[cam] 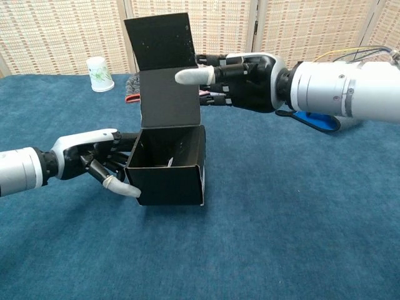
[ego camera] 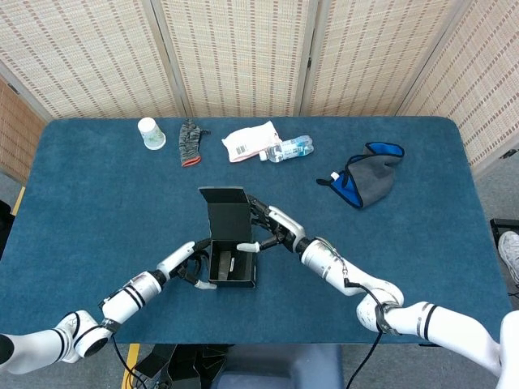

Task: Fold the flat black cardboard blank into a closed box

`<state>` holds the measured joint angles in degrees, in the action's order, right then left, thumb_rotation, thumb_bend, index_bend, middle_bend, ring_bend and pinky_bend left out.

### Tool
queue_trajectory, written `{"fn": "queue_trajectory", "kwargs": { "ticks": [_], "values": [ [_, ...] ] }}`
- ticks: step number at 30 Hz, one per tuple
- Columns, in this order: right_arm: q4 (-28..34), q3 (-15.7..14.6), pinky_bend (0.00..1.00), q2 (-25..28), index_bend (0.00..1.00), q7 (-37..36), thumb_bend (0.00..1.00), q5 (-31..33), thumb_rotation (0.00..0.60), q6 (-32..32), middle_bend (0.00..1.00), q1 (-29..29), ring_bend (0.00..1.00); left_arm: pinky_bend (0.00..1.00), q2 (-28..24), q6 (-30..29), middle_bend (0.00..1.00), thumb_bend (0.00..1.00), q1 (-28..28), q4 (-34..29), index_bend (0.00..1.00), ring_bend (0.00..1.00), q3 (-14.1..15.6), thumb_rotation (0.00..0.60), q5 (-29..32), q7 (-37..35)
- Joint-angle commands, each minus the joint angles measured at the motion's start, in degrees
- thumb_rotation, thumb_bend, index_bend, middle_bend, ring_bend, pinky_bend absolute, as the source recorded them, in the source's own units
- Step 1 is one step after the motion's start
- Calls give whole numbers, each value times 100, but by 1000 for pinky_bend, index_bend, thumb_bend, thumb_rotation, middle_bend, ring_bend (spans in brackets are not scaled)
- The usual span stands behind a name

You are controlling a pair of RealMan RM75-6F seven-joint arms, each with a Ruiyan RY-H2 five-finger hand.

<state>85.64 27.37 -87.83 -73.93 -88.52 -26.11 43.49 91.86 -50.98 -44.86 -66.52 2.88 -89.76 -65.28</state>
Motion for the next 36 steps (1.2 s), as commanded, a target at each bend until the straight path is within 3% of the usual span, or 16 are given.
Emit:
{"fn": "queue_trajectory", "kwargs": {
  "ticks": [1,14,21,29,36],
  "values": [
    [218,-372,122,269,0,-30,0,-381,600,-358,4,138,0,686,24,29,288,134,-7,25,288,501,-7,600,16,0],
    [573,-1343,121,977,0,471,0,-887,600,-886,5,630,0,686,46,122,288,134,0,125,282,499,-53,600,94,32],
    [643,-1403,121,961,0,1260,0,-343,600,-856,39,814,0,686,142,162,288,134,10,182,281,500,-102,600,161,321],
    [643,-1358,123,759,0,3115,0,746,600,-463,113,1122,58,689,275,239,288,134,66,146,274,499,-266,600,431,839],
    [756,-1551,153,582,40,5485,0,2070,600,-648,167,1397,97,690,381,299,288,134,157,113,267,499,-446,600,738,1277]
  ]
}}
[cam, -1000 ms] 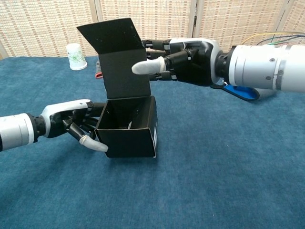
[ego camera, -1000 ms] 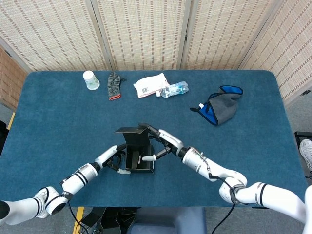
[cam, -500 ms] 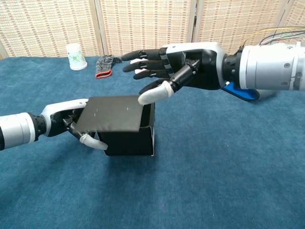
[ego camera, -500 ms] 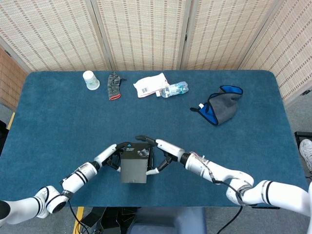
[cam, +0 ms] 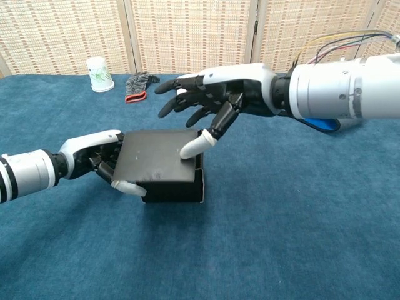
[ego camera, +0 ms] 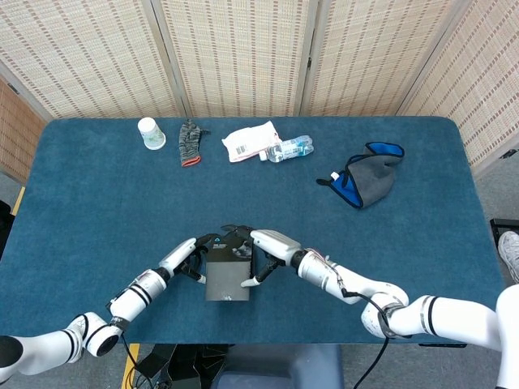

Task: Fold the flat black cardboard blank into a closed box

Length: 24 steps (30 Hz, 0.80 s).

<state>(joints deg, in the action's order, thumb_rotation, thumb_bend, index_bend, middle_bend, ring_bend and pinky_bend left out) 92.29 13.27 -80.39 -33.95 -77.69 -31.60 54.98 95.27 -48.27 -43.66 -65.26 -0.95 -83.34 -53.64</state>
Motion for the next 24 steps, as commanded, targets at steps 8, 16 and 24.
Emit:
{"fn": "queue_trajectory", "kwargs": {
  "ticks": [8,16,24],
  "values": [
    [313,-491,165,-403,127,3899,0,2453,600,-885,220,664,107,691,76,154,288,134,128,-144,249,499,-243,600,459,679],
    [312,-668,168,-791,149,5450,0,3247,600,-1680,221,959,107,691,-4,301,283,134,216,-420,203,499,-371,600,806,1335],
    [246,-748,168,-1145,149,6098,0,3360,600,-2095,162,977,107,691,16,374,266,134,291,-561,185,499,-530,600,1065,1685]
  ]
}}
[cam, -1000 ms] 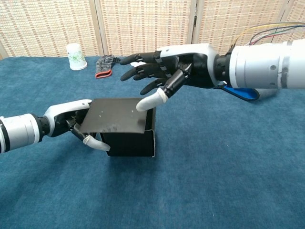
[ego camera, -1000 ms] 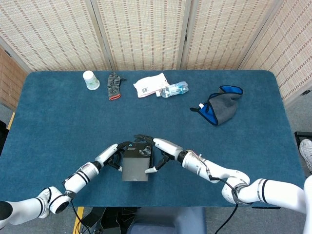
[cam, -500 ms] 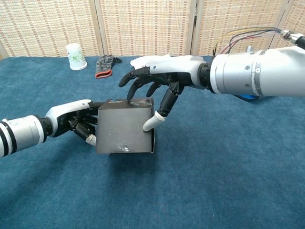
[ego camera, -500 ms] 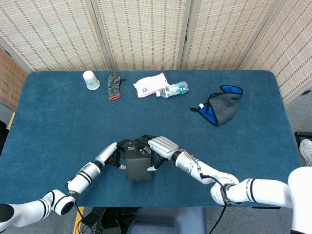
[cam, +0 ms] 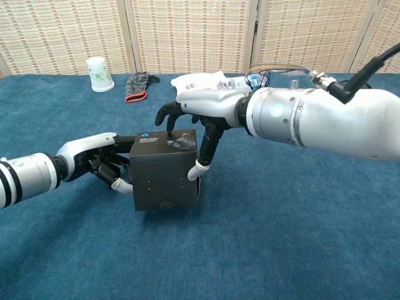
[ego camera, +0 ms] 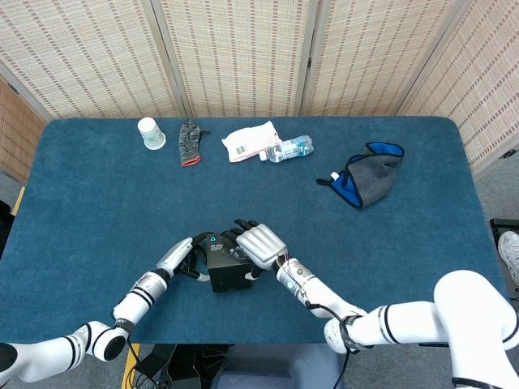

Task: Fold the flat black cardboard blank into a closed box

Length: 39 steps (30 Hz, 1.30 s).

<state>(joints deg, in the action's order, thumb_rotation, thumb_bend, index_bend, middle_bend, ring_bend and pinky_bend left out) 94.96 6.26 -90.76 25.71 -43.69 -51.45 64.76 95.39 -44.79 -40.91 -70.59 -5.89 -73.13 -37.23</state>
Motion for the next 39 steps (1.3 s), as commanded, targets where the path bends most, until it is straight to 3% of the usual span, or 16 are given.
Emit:
{"fn": "queue_trajectory", "kwargs": {
  "ticks": [1,14,20,31,39],
  "values": [
    [-27,-56,168,-134,149,166,0,-52,600,-138,157,-15,107,691,1,46,265,134,20,-43,183,499,-49,600,63,65],
    [-474,-174,168,-568,151,737,0,-466,600,-538,152,-187,107,691,-6,114,260,134,112,-171,169,499,-216,600,209,258],
    [-711,-235,169,-745,214,1017,0,-740,600,-661,199,-240,107,692,-87,144,251,134,146,-241,154,499,-270,600,212,275],
    [-917,-162,168,-924,253,1315,0,-898,600,-597,220,-341,107,692,-550,470,106,134,123,-700,11,497,-167,600,70,376],
    [-907,-62,168,-958,258,1485,0,-891,600,-528,226,-377,107,689,-939,578,1,134,145,-1054,0,464,-103,600,-36,407]
  ]
}}
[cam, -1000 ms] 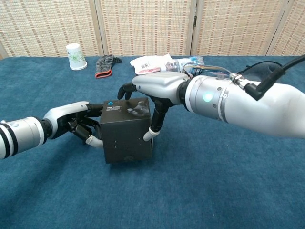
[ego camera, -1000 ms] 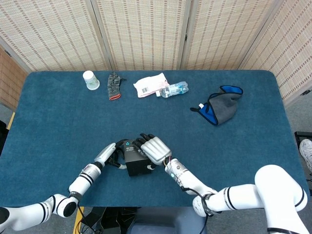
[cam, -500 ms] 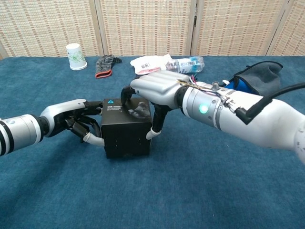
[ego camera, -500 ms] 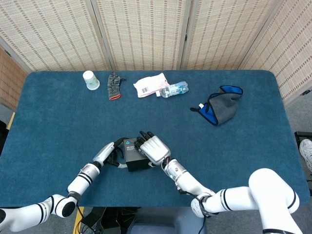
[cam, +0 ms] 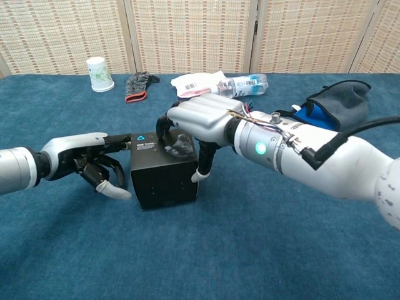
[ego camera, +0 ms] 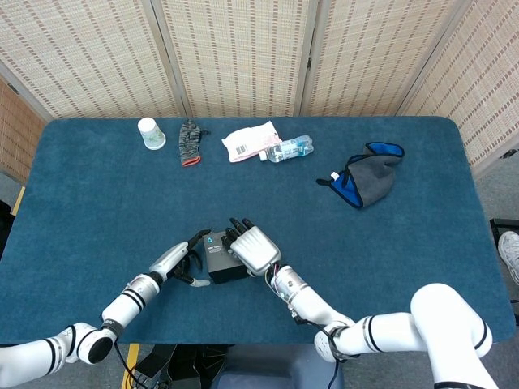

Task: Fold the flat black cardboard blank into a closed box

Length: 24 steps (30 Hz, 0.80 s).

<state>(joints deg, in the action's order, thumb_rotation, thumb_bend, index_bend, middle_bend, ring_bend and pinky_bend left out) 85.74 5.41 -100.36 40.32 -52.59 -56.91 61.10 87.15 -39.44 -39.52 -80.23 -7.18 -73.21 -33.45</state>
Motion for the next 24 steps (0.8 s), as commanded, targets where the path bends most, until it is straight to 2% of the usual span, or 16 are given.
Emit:
{"fn": "queue_trajectory", "kwargs": {
  "ticks": [1,7,10,17,24],
  "values": [
    [15,32,168,4,258,41,0,-3,600,26,226,-13,107,688,-160,60,0,134,7,-125,0,461,29,600,-22,32],
    [-25,72,168,-40,271,130,13,-44,600,58,238,-29,107,682,-572,304,0,134,-41,-334,0,431,141,600,36,309],
    [-109,45,168,-87,284,199,42,-168,600,25,250,-42,107,680,-723,219,0,135,-7,-427,0,421,227,600,48,664],
    [-450,6,169,-285,333,-72,84,-696,600,-106,285,-186,119,663,-1035,119,0,134,40,-735,0,403,415,600,221,1492],
    [-828,-52,190,-459,402,-422,157,-1345,600,-255,336,-327,154,663,-1213,133,0,134,38,-970,0,384,503,600,501,2014]
  ]
}}
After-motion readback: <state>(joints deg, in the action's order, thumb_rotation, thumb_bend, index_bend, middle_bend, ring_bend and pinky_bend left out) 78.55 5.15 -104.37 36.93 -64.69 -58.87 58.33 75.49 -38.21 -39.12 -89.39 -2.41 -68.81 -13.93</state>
